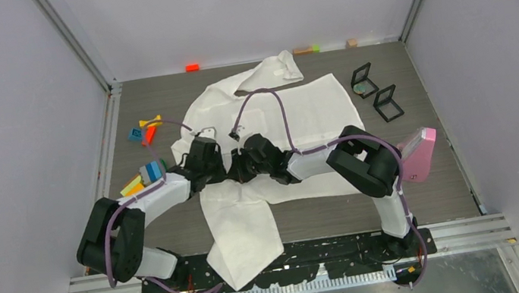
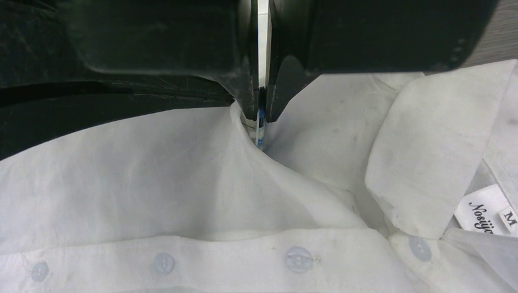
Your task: Pin the brooch onto the clothing
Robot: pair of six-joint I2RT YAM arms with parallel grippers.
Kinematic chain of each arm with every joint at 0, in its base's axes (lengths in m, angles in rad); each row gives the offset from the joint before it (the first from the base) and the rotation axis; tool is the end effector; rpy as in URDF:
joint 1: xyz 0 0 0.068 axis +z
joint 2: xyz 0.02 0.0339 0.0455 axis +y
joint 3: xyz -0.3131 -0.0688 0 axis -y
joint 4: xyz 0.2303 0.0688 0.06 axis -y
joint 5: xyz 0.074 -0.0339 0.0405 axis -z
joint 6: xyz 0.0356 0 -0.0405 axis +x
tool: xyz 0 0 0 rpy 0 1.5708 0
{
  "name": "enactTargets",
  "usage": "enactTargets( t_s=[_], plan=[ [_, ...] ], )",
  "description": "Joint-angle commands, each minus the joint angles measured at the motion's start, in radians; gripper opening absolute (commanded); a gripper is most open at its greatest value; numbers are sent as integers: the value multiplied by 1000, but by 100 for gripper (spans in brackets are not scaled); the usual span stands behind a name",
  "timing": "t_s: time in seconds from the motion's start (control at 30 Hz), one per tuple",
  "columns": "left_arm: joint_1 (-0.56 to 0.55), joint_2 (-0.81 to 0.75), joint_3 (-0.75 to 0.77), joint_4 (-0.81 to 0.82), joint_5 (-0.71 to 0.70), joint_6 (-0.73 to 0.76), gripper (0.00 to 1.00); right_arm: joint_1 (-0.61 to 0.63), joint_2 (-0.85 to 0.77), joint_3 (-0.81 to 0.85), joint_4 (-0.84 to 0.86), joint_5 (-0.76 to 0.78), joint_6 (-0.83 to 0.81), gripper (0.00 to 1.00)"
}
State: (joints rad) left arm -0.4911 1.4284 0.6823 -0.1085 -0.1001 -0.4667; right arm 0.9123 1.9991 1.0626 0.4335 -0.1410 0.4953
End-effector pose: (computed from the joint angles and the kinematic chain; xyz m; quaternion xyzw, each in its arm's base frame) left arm 0.2285 -0.1182 0.2286 -0.0061 0.9355 -0.1197 0.3323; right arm 0.2595 0.3436 0.1957 -0.2128 0.8327 0.3747 0.3478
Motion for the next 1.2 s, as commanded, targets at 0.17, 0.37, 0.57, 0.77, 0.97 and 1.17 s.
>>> enactTargets(
  t_s=[0.17,0.37,0.57,0.77,0.97,1.17],
  plan=[
    [33,-66,-71,190,126,-109,0,5,-6,18,33,-39,-13,1],
    [65,-97,-103,241,172,-137,0,5,-8,10,32,-45,-5,1],
    [109,-92,-145,336,286,-155,0,5,-10,14,29,-67,-3,1],
    [155,-94,-165,383,367,-166,0,5,-28,-2,23,-70,-5,1],
    [184,-104,-190,425,432,-178,0,5,-75,-20,0,-70,-8,7],
    [216,-128,-194,406,477,-166,0,5,-224,-87,-62,-24,-50,34]
  ],
)
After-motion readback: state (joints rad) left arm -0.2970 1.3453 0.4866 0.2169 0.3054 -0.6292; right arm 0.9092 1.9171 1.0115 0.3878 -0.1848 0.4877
